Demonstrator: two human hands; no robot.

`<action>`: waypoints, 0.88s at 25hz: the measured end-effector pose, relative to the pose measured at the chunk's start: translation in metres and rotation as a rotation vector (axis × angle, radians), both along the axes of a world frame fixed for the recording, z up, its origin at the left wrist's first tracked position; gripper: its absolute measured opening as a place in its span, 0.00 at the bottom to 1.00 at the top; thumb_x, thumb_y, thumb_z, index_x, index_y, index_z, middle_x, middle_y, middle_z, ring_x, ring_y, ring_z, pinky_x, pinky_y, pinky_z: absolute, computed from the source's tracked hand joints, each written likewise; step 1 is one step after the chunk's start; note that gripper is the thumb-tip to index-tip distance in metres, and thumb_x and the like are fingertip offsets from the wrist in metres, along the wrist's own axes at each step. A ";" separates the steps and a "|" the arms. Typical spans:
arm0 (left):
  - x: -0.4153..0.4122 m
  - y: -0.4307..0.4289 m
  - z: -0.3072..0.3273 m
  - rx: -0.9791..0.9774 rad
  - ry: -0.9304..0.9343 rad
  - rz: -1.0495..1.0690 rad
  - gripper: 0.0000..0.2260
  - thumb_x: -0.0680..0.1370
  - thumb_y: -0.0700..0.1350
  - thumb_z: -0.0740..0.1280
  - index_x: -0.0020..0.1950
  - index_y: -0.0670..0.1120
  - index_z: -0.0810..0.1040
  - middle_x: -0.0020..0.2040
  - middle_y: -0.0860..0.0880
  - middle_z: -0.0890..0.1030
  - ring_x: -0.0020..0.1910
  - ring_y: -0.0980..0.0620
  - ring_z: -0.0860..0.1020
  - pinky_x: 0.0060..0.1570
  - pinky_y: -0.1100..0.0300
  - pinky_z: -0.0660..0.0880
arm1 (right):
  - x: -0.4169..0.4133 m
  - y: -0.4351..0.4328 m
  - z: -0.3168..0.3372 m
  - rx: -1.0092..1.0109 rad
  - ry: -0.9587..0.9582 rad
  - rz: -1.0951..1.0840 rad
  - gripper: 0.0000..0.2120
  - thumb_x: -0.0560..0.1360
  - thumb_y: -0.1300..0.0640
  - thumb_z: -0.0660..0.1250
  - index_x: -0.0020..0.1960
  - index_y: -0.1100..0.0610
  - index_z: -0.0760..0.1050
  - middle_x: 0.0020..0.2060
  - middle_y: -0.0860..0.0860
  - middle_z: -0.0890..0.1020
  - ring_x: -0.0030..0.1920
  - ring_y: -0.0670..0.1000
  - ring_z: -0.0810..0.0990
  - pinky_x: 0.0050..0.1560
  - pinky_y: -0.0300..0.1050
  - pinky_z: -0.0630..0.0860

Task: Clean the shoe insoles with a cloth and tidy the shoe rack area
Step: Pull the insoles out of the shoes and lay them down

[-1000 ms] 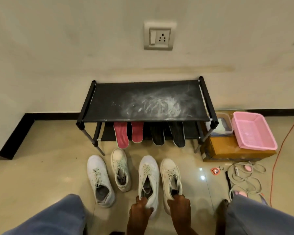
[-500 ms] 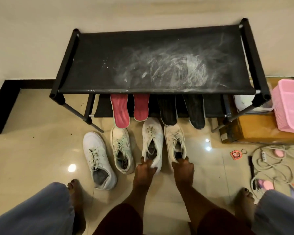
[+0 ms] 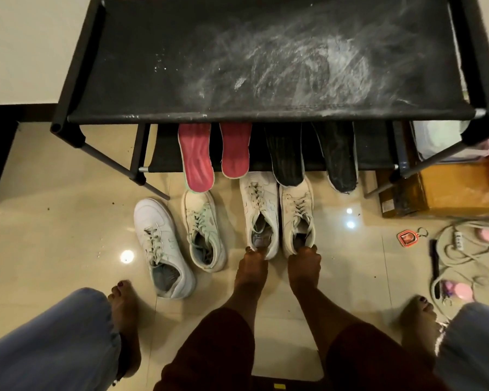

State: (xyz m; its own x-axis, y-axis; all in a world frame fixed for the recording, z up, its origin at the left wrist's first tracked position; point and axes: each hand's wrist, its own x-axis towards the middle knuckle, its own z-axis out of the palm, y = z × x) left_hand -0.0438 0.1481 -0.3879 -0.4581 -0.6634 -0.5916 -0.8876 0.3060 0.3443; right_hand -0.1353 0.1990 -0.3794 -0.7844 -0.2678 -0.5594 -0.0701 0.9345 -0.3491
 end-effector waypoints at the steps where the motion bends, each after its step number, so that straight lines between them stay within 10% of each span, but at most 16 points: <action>1: 0.002 -0.001 0.005 -0.021 0.010 0.000 0.18 0.79 0.42 0.59 0.69 0.48 0.70 0.59 0.40 0.77 0.57 0.41 0.76 0.55 0.52 0.73 | 0.003 0.001 0.005 0.000 0.005 -0.002 0.16 0.74 0.68 0.58 0.61 0.68 0.71 0.60 0.64 0.71 0.56 0.66 0.74 0.55 0.53 0.72; 5: 0.012 -0.020 0.045 -0.271 0.075 -0.062 0.15 0.81 0.50 0.54 0.63 0.48 0.75 0.48 0.42 0.83 0.48 0.43 0.81 0.46 0.54 0.75 | 0.013 -0.009 0.035 -0.021 0.153 0.175 0.13 0.77 0.61 0.60 0.59 0.62 0.74 0.60 0.61 0.74 0.52 0.61 0.79 0.49 0.50 0.76; 11: 0.008 -0.095 0.093 -0.613 0.490 0.196 0.15 0.75 0.51 0.58 0.52 0.45 0.81 0.41 0.44 0.82 0.36 0.47 0.80 0.33 0.56 0.78 | 0.011 -0.077 0.082 -0.409 0.602 0.527 0.04 0.65 0.62 0.66 0.38 0.60 0.80 0.31 0.56 0.82 0.26 0.54 0.79 0.25 0.40 0.74; 16: -0.027 -0.183 0.115 -0.454 0.334 0.497 0.21 0.77 0.48 0.64 0.67 0.39 0.69 0.60 0.38 0.73 0.59 0.40 0.72 0.57 0.50 0.70 | -0.006 -0.169 0.102 -0.550 0.589 0.535 0.06 0.64 0.67 0.71 0.41 0.63 0.80 0.38 0.60 0.81 0.38 0.60 0.81 0.36 0.46 0.77; 22: -0.047 -0.217 0.108 -0.299 0.184 0.684 0.27 0.76 0.54 0.65 0.68 0.39 0.64 0.65 0.39 0.70 0.65 0.40 0.68 0.62 0.49 0.66 | -0.018 -0.231 0.096 -0.311 0.344 0.387 0.14 0.79 0.56 0.58 0.60 0.62 0.71 0.56 0.60 0.76 0.58 0.60 0.74 0.58 0.53 0.73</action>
State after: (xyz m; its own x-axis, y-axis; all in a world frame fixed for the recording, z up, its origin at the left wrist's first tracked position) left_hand -0.0904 -0.0685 -0.2798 0.0384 -0.9542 -0.2967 -0.8491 -0.1877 0.4938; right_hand -0.1535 -0.0321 -0.2830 -0.7193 -0.6803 -0.1407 -0.5420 0.6763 -0.4988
